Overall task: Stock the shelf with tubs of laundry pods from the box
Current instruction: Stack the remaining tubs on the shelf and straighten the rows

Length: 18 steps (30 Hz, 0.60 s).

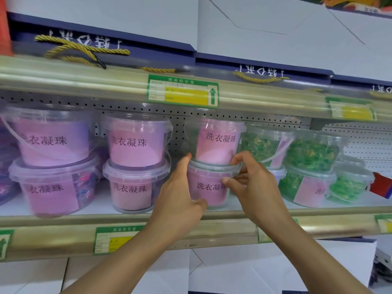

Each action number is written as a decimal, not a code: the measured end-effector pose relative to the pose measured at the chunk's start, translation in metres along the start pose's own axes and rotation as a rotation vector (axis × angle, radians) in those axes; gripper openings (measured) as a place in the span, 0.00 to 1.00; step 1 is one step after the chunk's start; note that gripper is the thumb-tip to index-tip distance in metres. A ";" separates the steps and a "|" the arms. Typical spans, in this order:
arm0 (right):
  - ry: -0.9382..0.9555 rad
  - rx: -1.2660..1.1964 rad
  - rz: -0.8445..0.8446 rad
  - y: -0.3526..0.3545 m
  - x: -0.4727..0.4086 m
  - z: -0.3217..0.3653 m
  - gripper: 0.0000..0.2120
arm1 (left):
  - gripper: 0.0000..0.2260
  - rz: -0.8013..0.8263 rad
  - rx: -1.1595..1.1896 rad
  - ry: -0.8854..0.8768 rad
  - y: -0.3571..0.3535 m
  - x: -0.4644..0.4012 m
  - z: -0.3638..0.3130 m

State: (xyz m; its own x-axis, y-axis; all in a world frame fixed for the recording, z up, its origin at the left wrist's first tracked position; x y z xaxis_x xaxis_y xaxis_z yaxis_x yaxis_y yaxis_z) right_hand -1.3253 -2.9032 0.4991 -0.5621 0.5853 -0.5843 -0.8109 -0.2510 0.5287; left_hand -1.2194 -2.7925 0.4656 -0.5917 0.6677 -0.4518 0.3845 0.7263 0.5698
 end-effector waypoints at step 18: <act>-0.008 -0.025 -0.053 0.047 0.054 0.008 0.16 | 0.34 0.029 0.063 -0.135 -0.001 0.035 -0.026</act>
State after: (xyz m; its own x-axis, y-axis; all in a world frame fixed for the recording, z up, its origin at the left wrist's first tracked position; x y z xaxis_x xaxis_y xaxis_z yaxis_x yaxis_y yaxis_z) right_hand -1.3925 -2.8769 0.4975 -0.5170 0.6047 -0.6058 -0.8433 -0.2385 0.4816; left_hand -1.2590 -2.7742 0.4665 -0.4810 0.7013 -0.5262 0.4460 0.7124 0.5418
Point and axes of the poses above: each hand's wrist, its own x-axis away from the middle knuckle, its own y-axis out of the back of the hand, z = x × y, the point moved 9 cm from there along -x, towards the middle knuckle, and after that the axes turned 6 degrees about -x, right-handed, at the moved point
